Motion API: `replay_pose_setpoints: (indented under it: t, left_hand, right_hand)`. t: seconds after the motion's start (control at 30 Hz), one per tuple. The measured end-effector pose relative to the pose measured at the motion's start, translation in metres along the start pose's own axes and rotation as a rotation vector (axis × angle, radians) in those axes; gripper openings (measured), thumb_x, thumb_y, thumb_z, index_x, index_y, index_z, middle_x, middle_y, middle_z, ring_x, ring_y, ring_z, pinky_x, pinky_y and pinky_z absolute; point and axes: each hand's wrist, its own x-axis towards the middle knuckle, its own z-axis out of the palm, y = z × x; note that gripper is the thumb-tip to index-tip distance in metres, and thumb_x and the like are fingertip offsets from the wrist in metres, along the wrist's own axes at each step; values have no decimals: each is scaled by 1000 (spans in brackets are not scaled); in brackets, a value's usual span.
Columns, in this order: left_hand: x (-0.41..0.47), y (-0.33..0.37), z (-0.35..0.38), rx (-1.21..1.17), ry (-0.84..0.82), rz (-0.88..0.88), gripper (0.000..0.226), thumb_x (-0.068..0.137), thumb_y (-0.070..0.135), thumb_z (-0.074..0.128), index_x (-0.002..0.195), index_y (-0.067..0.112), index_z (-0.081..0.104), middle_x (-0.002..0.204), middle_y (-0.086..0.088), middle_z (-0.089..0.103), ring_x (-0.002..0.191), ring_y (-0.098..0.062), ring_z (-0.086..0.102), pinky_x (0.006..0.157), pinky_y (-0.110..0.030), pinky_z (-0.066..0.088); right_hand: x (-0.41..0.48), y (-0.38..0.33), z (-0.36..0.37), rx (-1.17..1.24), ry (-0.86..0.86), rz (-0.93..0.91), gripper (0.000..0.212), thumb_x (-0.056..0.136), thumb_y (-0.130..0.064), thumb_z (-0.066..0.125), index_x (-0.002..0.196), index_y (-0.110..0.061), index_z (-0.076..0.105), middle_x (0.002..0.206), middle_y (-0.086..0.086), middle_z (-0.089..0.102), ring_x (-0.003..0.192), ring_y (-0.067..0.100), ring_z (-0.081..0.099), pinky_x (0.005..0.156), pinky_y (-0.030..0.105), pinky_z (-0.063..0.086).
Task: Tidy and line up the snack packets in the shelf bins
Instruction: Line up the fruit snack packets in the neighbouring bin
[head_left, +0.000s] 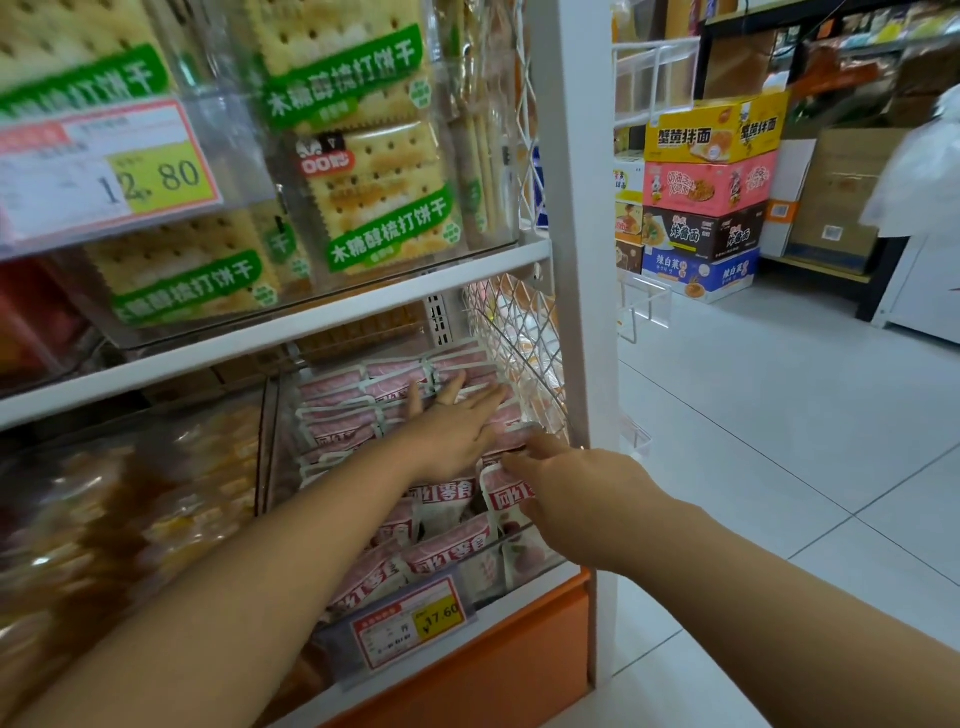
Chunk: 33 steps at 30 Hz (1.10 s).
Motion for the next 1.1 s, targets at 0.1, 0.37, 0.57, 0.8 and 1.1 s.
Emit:
replay_pose_setpoints:
  t: [0.1,0.37,0.57,0.8,1.1]
  left_hand:
    - [-3,1,-4,-5,-5,-15,56,101,48,18,150,37,-6,158,9,-8,144,-19,-17,109,-57,-20]
    - [-113,12,-18,-263,7,-116,71,83,68,13,149,42,6,158,16,-7,144,-10,-12,114,-48,-16]
    - [-134,19,12,107,-3,-105,57,97,56,22,150,36,11,160,7,-5,146,-18,-8,114,-56,-10]
    - [-102,-15,16,138,61,-150,58,95,60,19,149,40,8,160,3,4,146,-21,0,115,-58,-2]
    - [-86,-22,16,131,7,-226,64,92,64,13,148,40,-6,158,1,-16,145,-29,-13,112,-59,-7]
  right_hand:
    - [-2,-3,-2,-1,-17,23,55,96,-29,47,146,-29,24,149,-1,28,104,25,58,67,32,47]
    - [-22,-1,-22,112,217,-36,47,95,-27,46,141,-30,35,151,-7,26,117,19,54,83,31,52]
    - [-6,-9,2,57,73,-195,61,96,-19,47,150,-20,17,157,0,12,143,22,12,116,35,16]
    - [38,-9,10,123,-57,-133,54,101,-23,29,151,-24,8,159,0,1,146,21,-2,118,41,2]
    - [57,-10,11,52,-1,-161,62,93,-9,45,147,-31,23,155,-5,21,142,19,18,117,41,5]
